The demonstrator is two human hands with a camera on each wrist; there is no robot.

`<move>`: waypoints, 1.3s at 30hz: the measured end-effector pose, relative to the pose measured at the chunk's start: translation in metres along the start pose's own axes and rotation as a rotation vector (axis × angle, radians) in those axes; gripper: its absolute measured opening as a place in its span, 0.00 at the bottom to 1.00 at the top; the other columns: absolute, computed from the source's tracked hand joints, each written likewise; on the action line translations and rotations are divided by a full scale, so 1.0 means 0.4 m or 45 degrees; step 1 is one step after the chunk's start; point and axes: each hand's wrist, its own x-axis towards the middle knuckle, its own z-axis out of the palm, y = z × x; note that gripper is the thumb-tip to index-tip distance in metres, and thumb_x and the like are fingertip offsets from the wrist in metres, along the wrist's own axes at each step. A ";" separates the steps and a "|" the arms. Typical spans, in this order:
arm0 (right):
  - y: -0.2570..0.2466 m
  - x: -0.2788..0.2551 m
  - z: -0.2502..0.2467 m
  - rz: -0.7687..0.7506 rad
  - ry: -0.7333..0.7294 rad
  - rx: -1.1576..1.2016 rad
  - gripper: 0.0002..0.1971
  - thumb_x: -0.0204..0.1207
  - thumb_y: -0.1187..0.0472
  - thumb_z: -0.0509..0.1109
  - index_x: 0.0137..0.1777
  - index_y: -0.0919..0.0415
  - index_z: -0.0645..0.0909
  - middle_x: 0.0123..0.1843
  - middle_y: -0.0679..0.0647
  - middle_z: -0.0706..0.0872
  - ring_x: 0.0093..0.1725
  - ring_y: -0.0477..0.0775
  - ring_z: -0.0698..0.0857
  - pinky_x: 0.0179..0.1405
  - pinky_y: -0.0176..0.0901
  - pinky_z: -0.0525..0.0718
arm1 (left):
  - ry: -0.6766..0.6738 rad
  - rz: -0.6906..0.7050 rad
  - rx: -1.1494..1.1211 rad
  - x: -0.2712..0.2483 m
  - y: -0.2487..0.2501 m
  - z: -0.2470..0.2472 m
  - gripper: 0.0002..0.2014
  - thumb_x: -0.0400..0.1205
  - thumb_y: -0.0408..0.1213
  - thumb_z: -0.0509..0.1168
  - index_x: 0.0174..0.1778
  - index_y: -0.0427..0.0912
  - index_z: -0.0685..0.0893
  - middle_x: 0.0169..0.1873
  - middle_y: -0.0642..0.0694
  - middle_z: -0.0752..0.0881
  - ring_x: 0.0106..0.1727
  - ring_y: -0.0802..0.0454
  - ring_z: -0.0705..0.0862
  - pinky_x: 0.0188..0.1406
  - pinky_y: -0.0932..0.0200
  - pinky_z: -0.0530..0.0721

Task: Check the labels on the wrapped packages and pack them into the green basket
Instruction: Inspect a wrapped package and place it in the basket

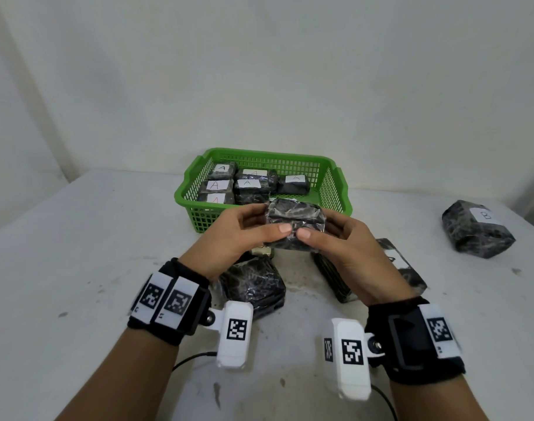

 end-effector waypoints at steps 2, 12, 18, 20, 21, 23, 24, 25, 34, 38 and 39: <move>0.000 0.000 0.004 0.004 -0.047 0.020 0.23 0.68 0.61 0.86 0.63 0.56 0.87 0.62 0.50 0.95 0.67 0.50 0.91 0.69 0.44 0.87 | 0.031 0.019 0.003 0.000 -0.001 -0.004 0.42 0.60 0.54 0.85 0.67 0.39 0.84 0.61 0.42 0.90 0.66 0.44 0.87 0.73 0.39 0.79; 0.001 0.006 -0.022 0.093 -0.129 0.096 0.51 0.53 0.42 0.93 0.74 0.65 0.82 0.68 0.59 0.91 0.68 0.56 0.90 0.67 0.47 0.89 | 0.032 0.167 0.074 -0.004 0.005 -0.009 0.37 0.65 0.29 0.83 0.71 0.39 0.79 0.64 0.44 0.88 0.69 0.47 0.85 0.67 0.50 0.85; -0.008 -0.001 0.006 0.235 -0.040 0.124 0.22 0.76 0.57 0.75 0.65 0.71 0.87 0.59 0.65 0.94 0.58 0.62 0.94 0.57 0.53 0.94 | -0.163 0.148 0.018 -0.007 0.001 0.005 0.46 0.65 0.20 0.82 0.79 0.42 0.71 0.72 0.45 0.82 0.74 0.48 0.81 0.68 0.44 0.84; 0.002 -0.001 0.006 0.174 0.014 0.085 0.16 0.79 0.65 0.76 0.65 0.68 0.88 0.58 0.63 0.95 0.59 0.62 0.94 0.60 0.52 0.92 | -0.133 0.137 0.022 -0.008 0.002 0.010 0.43 0.68 0.33 0.82 0.80 0.44 0.71 0.72 0.47 0.83 0.74 0.50 0.81 0.68 0.49 0.84; 0.004 -0.002 0.006 0.144 0.024 0.047 0.15 0.79 0.67 0.76 0.65 0.66 0.88 0.58 0.62 0.95 0.59 0.61 0.94 0.62 0.52 0.91 | -0.084 0.144 0.050 -0.008 0.004 0.012 0.40 0.71 0.38 0.81 0.79 0.44 0.73 0.70 0.48 0.84 0.73 0.51 0.82 0.68 0.52 0.84; 0.004 -0.005 0.006 0.087 0.039 -0.055 0.16 0.77 0.70 0.78 0.65 0.62 0.89 0.58 0.59 0.96 0.60 0.59 0.94 0.64 0.52 0.90 | 0.024 0.186 0.122 -0.004 0.005 0.012 0.30 0.75 0.36 0.77 0.75 0.42 0.79 0.64 0.47 0.89 0.68 0.52 0.86 0.65 0.56 0.85; 0.005 -0.004 0.006 0.056 0.048 -0.109 0.18 0.76 0.70 0.79 0.65 0.61 0.89 0.58 0.57 0.96 0.60 0.57 0.94 0.66 0.52 0.90 | 0.070 0.219 0.160 -0.001 0.003 0.010 0.27 0.75 0.31 0.76 0.72 0.42 0.82 0.61 0.46 0.90 0.65 0.51 0.87 0.66 0.54 0.85; 0.004 -0.003 0.006 0.036 0.051 -0.153 0.20 0.74 0.69 0.82 0.66 0.60 0.89 0.59 0.56 0.96 0.61 0.55 0.94 0.67 0.53 0.89 | 0.108 0.253 0.186 0.003 -0.001 0.006 0.26 0.74 0.27 0.77 0.69 0.42 0.84 0.60 0.46 0.91 0.64 0.50 0.88 0.67 0.50 0.85; -0.018 -0.006 0.001 0.254 -0.035 0.107 0.27 0.75 0.42 0.76 0.66 0.60 0.89 0.63 0.61 0.94 0.68 0.61 0.90 0.69 0.56 0.89 | 0.022 0.405 0.177 -0.007 0.005 0.011 0.30 0.68 0.16 0.78 0.65 0.38 0.83 0.60 0.42 0.90 0.64 0.46 0.88 0.67 0.51 0.85; -0.010 0.003 -0.010 0.144 0.010 0.114 0.22 0.75 0.52 0.79 0.64 0.65 0.89 0.59 0.61 0.95 0.62 0.57 0.93 0.59 0.46 0.93 | -0.074 0.260 0.194 -0.009 0.000 0.000 0.39 0.71 0.40 0.81 0.79 0.47 0.73 0.73 0.52 0.81 0.77 0.54 0.77 0.77 0.47 0.76; -0.008 0.006 -0.010 0.133 0.003 0.131 0.22 0.73 0.55 0.78 0.65 0.66 0.88 0.58 0.60 0.95 0.59 0.54 0.93 0.54 0.42 0.92 | -0.063 0.212 0.202 -0.009 0.000 -0.001 0.39 0.71 0.49 0.79 0.79 0.49 0.73 0.74 0.54 0.80 0.77 0.55 0.77 0.77 0.47 0.76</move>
